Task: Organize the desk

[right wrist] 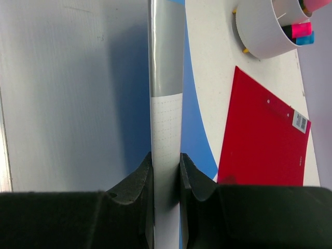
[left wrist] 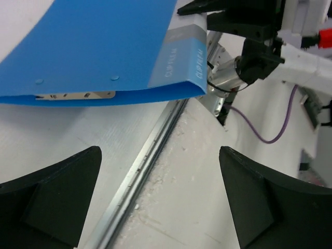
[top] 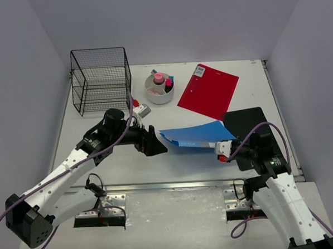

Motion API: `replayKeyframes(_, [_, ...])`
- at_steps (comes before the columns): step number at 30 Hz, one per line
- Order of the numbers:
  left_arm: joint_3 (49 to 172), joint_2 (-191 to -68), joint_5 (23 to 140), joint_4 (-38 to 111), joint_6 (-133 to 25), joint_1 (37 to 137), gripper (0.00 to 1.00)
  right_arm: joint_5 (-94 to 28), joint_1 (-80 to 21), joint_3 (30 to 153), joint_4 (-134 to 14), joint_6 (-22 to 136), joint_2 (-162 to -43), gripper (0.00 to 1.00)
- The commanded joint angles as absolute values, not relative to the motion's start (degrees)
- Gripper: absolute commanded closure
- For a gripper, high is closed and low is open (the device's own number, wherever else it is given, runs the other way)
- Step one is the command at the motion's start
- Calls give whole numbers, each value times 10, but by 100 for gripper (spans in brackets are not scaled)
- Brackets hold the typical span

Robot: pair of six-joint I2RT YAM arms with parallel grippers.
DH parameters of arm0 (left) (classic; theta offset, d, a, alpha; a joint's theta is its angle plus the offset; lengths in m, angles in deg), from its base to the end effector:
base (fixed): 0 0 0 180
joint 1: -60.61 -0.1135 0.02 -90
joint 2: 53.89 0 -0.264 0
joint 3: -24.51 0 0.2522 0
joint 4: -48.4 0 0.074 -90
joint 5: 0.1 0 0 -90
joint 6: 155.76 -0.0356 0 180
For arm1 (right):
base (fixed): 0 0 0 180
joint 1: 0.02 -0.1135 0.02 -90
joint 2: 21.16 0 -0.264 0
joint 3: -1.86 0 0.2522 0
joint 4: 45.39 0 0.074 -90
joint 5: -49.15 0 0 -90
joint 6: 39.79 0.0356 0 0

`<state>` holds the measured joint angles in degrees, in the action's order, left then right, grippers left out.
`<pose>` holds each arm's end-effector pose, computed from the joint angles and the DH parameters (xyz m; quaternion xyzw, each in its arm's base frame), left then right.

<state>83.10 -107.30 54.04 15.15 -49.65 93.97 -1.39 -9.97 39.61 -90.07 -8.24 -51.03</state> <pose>0.1594 -0.1299 0.2998 0.2790 0.7829 -0.4446 0.3342 0.1164 0.0434 0.2188 -0.5981 0.6112 0.1021 0.5083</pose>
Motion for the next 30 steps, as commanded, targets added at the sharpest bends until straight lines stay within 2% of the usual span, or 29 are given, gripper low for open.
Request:
replayKeyframes(1, [797, -1134, 444, 161, -337, 851, 9, 4, -100, 416, -881, -81, -510, 100])
replayKeyframes(4, [738, -1189, 372, 210, -196, 811, 9, 8, -100, 418, -880, -88, -509, 100])
replayKeyframes(8, [698, -1211, 360, 297, -29, 814, 9, 21, -100, 416, -887, -124, -504, 100])
replayKeyframes(11, [713, -1231, 374, 314, 12, 817, 8, 35, -100, 409, -894, -165, -492, 100])
replayKeyframes(16, [733, -1241, 398, 309, 94, 828, 2, 77, -101, 393, -924, -274, -482, 100])
replayKeyframes(20, [714, -1251, 383, 361, 130, 831, 0, 107, -101, 384, -959, -360, -485, 100])
replayKeyframes(30, [686, -1295, 383, 470, 199, 877, 2, 114, -104, 361, -894, -384, -485, 100])
